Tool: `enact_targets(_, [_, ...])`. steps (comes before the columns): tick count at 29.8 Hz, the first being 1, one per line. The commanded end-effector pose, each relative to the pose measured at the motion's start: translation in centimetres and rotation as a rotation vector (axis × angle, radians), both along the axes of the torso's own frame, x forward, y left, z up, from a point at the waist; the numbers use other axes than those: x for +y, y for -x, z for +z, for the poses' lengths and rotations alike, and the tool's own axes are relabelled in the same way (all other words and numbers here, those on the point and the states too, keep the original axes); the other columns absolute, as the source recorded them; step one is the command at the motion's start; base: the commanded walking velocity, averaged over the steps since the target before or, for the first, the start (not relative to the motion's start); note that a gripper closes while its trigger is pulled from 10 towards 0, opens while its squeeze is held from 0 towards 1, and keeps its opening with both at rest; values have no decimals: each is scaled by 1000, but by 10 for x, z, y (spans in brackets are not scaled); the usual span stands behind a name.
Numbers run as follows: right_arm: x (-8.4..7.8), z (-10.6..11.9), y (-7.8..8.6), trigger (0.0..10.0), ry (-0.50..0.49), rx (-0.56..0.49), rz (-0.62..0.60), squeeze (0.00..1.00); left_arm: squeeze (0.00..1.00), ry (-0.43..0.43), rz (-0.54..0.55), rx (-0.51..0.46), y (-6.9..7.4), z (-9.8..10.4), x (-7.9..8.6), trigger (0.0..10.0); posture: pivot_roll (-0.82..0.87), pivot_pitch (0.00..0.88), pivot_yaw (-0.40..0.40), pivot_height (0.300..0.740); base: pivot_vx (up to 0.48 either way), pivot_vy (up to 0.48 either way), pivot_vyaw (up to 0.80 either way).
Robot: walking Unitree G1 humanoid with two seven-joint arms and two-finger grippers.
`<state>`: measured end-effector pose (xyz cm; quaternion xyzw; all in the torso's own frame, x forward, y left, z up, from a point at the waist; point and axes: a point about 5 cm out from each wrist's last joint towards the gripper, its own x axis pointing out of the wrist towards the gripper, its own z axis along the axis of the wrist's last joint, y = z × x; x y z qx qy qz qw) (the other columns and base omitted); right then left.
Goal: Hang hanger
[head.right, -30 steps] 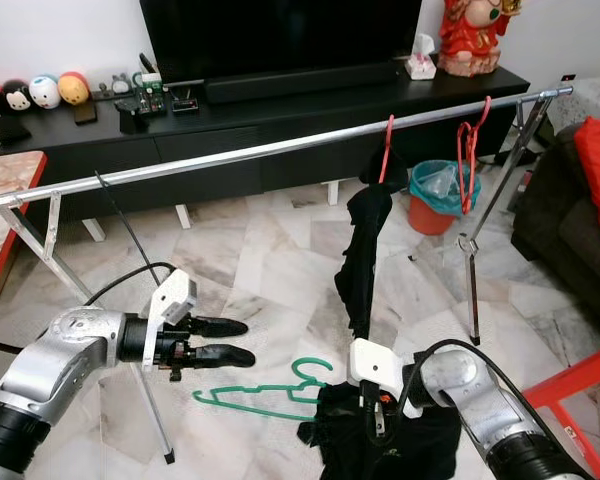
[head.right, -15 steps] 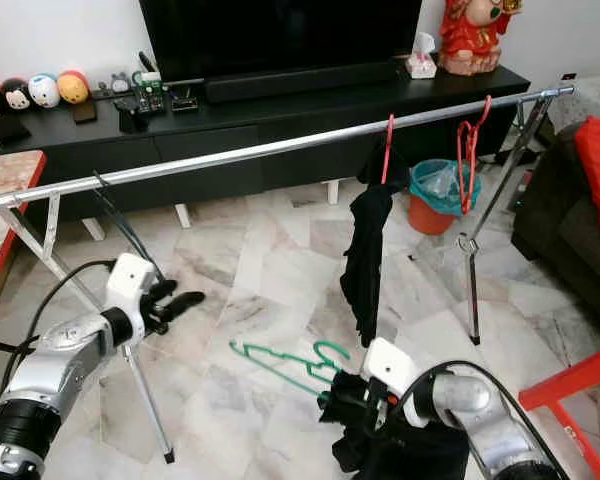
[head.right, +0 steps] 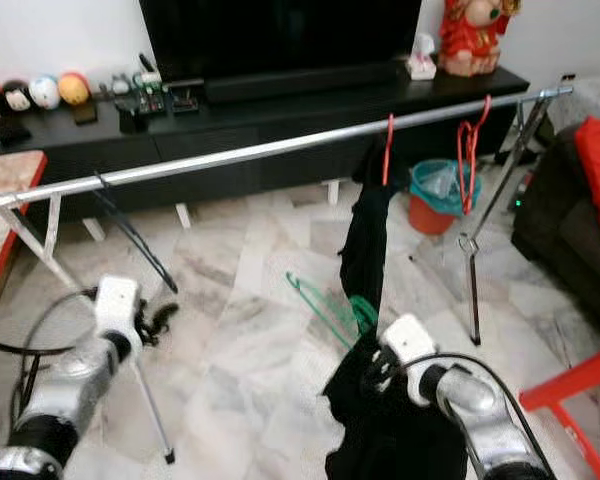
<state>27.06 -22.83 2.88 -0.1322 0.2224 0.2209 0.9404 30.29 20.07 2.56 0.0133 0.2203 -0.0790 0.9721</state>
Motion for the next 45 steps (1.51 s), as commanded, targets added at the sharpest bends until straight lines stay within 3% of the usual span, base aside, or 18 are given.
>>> enact_targets(1, [-5,-8,2,10000,-20,7,-122,0,0,-30,28,57,8,-13,5,10000,-1,0,45,740,0,0,0])
enact_targets(2, [-6,-24,9,10000,-64,56,-252,0,0,-33,54,117,16,-25,5,10000,0,0,46,740,0,0,0])
enact_targets(4, [-4,-40,19,10000,-93,113,-343,0,0,-44,57,171,25,-36,4,10000,0,0,49,740,0,0,0])
enact_targets(6, [-2,-50,26,10000,-99,155,-384,0,0,-59,60,199,30,-41,4,10000,-3,0,52,740,0,0,0])
enact_targets(9, [2,-64,37,10000,-86,203,-471,0,0,-83,53,321,53,-63,4,10000,3,0,57,740,0,0,0])
enact_targets(12, [8,-58,29,10000,-104,140,-446,0,0,-71,70,345,60,-69,6,10000,-10,0,63,740,0,0,267])
enact_targets(24, [5,-46,12,10000,-103,71,-466,0,0,-71,54,366,65,-73,6,10000,-7,0,76,740,0,0,800])
enact_targets(34, [5,-48,13,10000,-104,75,-485,0,0,-67,36,388,71,-78,1,10000,-13,0,79,740,0,0,764])
enact_targets(39, [6,-48,13,10000,-112,66,-468,0,0,-78,19,393,72,-80,-2,10000,-13,0,72,740,0,0,0])
enact_targets(42, [1,-42,9,10000,-87,31,-477,0,0,-80,13,393,73,-80,-3,10000,-10,0,69,740,0,0,0])
enact_targets(45, [-3,-24,-4,10000,-97,-72,-457,0,0,-78,12,394,74,-81,-3,10000,-19,0,65,740,0,0,0])
